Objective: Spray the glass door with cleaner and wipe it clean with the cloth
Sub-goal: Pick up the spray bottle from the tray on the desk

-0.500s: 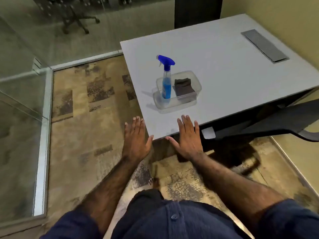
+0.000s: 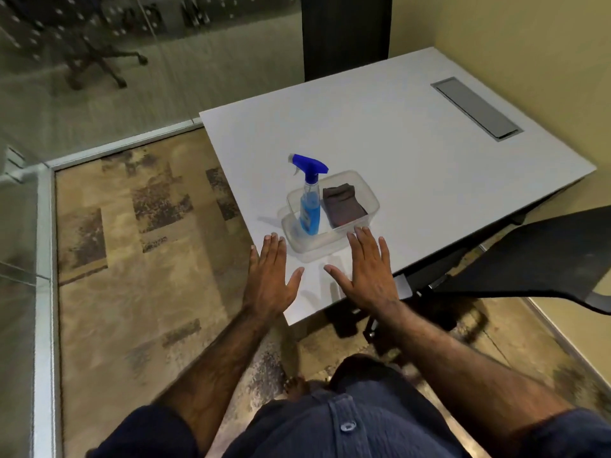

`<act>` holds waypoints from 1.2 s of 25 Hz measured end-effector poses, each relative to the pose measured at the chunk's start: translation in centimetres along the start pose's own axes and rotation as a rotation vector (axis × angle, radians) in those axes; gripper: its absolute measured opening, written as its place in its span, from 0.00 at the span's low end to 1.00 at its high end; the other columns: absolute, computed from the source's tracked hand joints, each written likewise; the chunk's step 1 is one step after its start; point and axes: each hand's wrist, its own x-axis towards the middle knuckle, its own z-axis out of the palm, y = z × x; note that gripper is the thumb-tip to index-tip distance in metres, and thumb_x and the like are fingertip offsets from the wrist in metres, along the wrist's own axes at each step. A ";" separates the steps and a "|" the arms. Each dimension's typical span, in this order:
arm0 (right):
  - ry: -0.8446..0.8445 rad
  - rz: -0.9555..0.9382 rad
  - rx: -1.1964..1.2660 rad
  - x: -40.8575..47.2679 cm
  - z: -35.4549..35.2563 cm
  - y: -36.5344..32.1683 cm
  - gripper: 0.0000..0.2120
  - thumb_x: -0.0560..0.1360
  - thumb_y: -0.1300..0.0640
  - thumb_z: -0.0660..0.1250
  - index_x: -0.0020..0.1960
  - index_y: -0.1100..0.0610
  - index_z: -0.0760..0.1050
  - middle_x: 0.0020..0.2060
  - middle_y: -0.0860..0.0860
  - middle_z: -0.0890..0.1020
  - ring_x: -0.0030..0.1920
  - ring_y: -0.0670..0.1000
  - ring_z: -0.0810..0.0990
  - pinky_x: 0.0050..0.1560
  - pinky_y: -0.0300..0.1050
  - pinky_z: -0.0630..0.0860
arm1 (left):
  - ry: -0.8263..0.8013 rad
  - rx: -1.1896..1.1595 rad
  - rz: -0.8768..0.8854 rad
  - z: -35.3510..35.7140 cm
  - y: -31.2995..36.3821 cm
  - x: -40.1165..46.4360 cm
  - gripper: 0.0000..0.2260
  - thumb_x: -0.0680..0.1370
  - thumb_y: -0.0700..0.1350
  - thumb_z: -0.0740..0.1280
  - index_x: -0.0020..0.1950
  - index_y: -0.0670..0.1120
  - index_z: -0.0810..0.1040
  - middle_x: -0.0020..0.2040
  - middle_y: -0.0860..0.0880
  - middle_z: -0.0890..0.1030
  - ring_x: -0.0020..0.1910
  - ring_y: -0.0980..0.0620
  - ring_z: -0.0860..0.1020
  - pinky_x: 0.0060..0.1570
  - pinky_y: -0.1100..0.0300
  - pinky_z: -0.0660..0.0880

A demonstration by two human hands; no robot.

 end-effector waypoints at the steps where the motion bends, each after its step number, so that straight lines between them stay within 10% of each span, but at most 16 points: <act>1: 0.018 -0.005 0.025 0.6 0.0 0.0 0.47 0.81 0.22 0.49 0.87 0.53 0.53 0.89 0.54 0.55 0.89 0.56 0.53 0.88 0.61 0.42 | -0.010 -0.017 0.000 -0.1 0.0 0.7 0.41 0.82 0.70 0.45 0.88 0.45 0.49 0.89 0.45 0.49 0.88 0.46 0.47 0.86 0.40 0.46; 16: -0.175 -0.167 0.492 17.9 -2.5 0.4 0.42 0.78 0.36 0.75 0.82 0.56 0.66 0.75 0.55 0.79 0.71 0.57 0.79 0.73 0.56 0.77 | -0.149 -0.328 -0.036 -0.8 0.8 12.9 0.38 0.85 0.64 0.60 0.88 0.49 0.47 0.89 0.51 0.47 0.88 0.53 0.45 0.87 0.50 0.44; 30: -0.473 -0.235 0.727 22.8 -2.5 1.6 0.31 0.78 0.44 0.77 0.77 0.55 0.75 0.69 0.54 0.83 0.65 0.53 0.80 0.70 0.62 0.78 | -0.007 -0.332 -0.136 1.7 3.0 15.3 0.39 0.82 0.61 0.68 0.86 0.46 0.57 0.87 0.46 0.55 0.88 0.46 0.51 0.86 0.42 0.46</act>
